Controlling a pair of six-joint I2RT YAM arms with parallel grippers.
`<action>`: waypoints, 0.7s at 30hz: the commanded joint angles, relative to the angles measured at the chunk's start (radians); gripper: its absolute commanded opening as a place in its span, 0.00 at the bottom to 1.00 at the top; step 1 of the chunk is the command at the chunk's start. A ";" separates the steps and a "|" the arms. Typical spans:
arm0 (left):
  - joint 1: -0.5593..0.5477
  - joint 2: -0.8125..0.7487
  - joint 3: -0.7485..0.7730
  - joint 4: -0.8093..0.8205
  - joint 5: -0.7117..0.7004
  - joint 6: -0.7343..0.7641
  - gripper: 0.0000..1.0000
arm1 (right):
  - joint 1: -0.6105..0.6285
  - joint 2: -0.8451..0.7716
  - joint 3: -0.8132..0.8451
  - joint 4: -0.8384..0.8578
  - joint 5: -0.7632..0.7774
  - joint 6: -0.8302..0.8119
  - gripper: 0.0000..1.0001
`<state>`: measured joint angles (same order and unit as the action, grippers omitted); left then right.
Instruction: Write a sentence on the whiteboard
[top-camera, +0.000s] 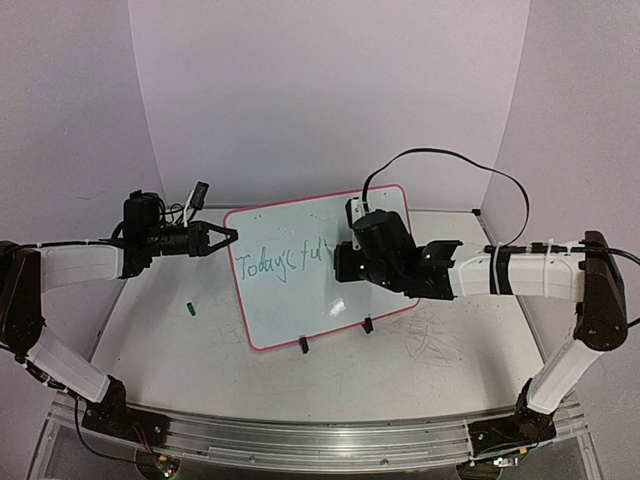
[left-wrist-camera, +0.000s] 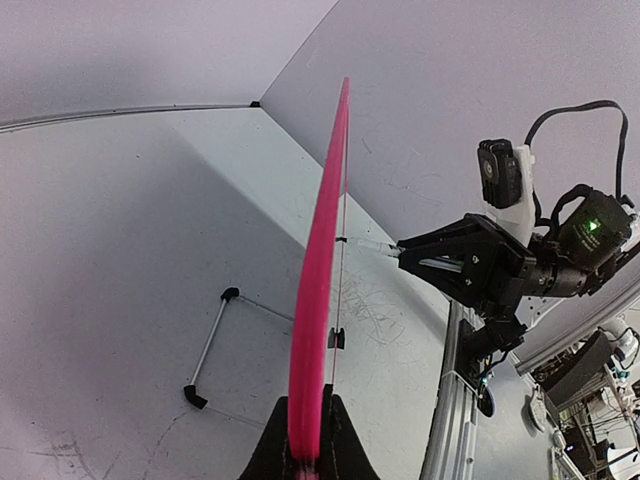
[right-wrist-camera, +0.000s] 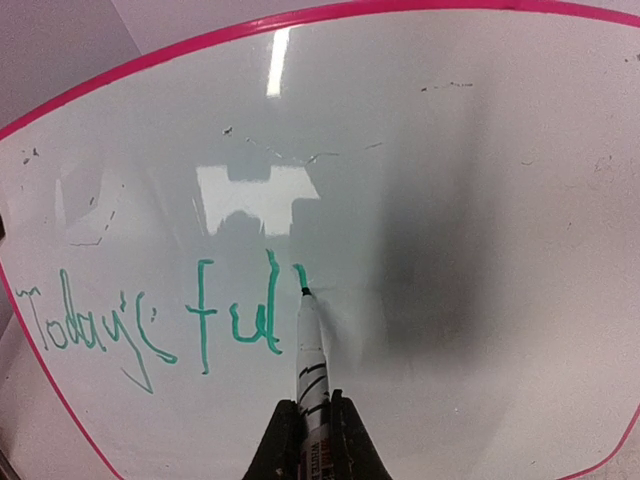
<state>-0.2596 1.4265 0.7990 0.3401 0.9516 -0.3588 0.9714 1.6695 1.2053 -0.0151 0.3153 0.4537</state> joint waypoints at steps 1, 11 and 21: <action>-0.019 -0.003 0.037 -0.038 -0.051 0.061 0.00 | -0.002 -0.019 -0.030 -0.028 -0.014 0.021 0.00; -0.021 -0.003 0.040 -0.039 -0.050 0.062 0.00 | 0.011 -0.028 -0.058 -0.041 -0.025 0.044 0.00; -0.021 -0.005 0.037 -0.042 -0.054 0.064 0.00 | 0.011 -0.060 -0.067 -0.065 0.020 0.051 0.00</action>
<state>-0.2634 1.4265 0.8051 0.3374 0.9493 -0.3584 0.9878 1.6472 1.1521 -0.0349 0.2941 0.4924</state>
